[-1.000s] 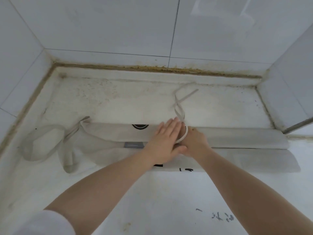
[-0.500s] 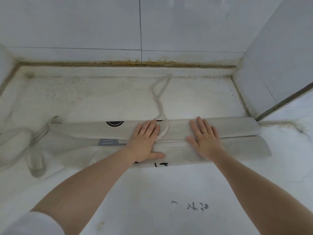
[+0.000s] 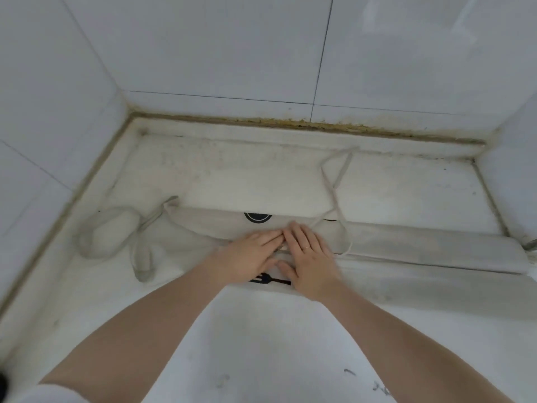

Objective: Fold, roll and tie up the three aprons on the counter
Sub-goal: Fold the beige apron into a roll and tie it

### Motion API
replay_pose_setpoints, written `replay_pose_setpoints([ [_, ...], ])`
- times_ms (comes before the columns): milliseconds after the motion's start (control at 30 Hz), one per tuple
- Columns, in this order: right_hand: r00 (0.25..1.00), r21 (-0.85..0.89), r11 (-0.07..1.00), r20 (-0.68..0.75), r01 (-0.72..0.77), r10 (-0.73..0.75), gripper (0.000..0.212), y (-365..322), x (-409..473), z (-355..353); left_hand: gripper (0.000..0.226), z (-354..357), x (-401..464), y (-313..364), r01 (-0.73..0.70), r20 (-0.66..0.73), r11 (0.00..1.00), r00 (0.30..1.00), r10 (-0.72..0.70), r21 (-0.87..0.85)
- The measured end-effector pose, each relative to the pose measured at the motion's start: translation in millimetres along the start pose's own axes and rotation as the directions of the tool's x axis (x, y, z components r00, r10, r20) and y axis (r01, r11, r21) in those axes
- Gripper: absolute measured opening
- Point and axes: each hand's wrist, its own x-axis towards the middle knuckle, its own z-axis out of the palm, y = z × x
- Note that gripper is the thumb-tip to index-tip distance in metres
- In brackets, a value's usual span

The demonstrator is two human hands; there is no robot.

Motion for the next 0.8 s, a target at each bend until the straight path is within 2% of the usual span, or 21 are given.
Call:
replay_pose_setpoints([
  [67,0.999,-0.124,0.991,0.015,-0.044,0.047,0.082,4.7,14.6,-1.8,0.085,-3.2,-14.1,-17.8,0.086,-0.042,0.996,0.996,-0.085,0.033],
  [133,0.994,-0.122,0.987,0.037,-0.101,0.106,0.082,10.9,32.6,-3.7,0.073,-7.6,-25.5,-38.6,0.137,-0.150,0.984,0.982,-0.119,0.116],
  [200,0.985,-0.127,0.979,0.057,-0.157,0.165,0.070,17.0,46.8,-11.9,0.057,-4.9,-33.2,-58.4,0.200,-0.273,0.955,0.952,-0.136,0.220],
  [267,0.975,-0.126,0.974,0.097,-0.188,0.200,0.066,17.9,57.4,-15.2,0.050,-2.6,-40.5,-75.1,0.324,-0.387,0.922,0.894,-0.225,0.213],
  [367,0.970,-0.151,0.965,0.084,-0.212,0.227,0.067,20.5,64.3,-15.6,0.053,-5.1,-48.0,-87.1,0.517,-0.453,0.856,0.763,-0.461,-0.001],
  [467,0.968,-0.160,0.962,0.078,-0.222,0.237,0.068,22.4,67.3,-16.3,0.057,-10.3,-48.7,-96.2,0.630,-0.326,0.710,0.631,-0.704,-0.315],
  [533,0.968,-0.158,0.961,0.077,-0.226,0.240,0.069,23.2,68.9,-15.4,0.053,-14.0,-45.5,-101.9,0.631,-0.287,0.647,0.584,-0.759,-0.427],
  [600,0.970,-0.164,0.961,0.061,-0.224,0.236,0.069,24.5,69.2,-14.8,0.048,-15.2,-40.7,-106.4,0.631,-0.254,0.613,0.569,-0.782,-0.476],
  [700,0.974,-0.173,0.961,0.033,-0.214,0.223,0.069,24.1,67.6,-14.0,0.050,-17.6,-36.3,-111.3,0.565,-0.253,0.608,0.582,-0.773,-0.558],
  [800,0.976,-0.186,0.960,0.026,-0.210,0.218,0.072,25.3,66.6,-13.6,0.047,-30.2,-37.3,-108.0,0.380,-0.296,0.619,0.632,-0.716,-0.687],
])
